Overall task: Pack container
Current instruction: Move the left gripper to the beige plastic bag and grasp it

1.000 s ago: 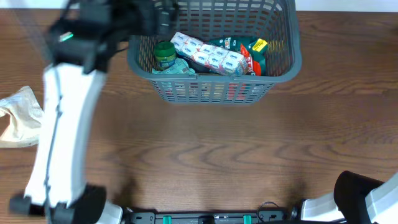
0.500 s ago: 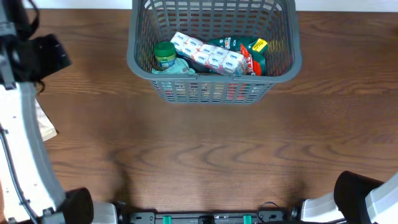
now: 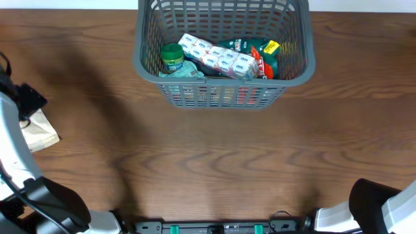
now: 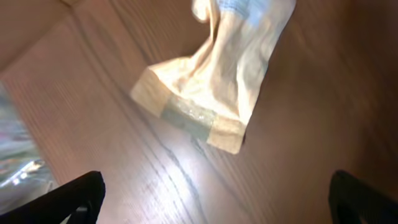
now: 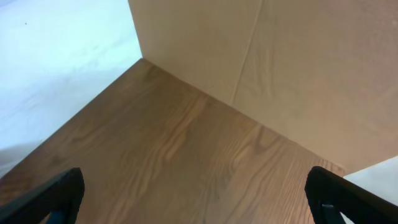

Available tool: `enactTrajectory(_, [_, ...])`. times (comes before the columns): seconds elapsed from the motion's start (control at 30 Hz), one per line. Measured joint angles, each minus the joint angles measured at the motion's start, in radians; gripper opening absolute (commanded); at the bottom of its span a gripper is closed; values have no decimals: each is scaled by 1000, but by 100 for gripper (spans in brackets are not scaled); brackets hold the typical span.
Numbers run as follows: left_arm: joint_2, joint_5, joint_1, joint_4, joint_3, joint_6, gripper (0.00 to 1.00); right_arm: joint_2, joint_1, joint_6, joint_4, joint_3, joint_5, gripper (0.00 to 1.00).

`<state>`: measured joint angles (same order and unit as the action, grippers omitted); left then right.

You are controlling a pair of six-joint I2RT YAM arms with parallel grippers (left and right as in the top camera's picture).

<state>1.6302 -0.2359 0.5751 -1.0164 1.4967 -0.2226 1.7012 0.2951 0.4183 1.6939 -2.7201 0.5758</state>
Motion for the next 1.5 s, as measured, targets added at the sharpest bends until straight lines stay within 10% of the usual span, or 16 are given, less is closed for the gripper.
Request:
enactTrajectory(0.63, [147,317,208,212,-71,340,99,0,0,0,0,0,0,99])
enactTrajectory(1.5, [357,481,340,378,-71,458,99,0,0,0,0,0,0,99])
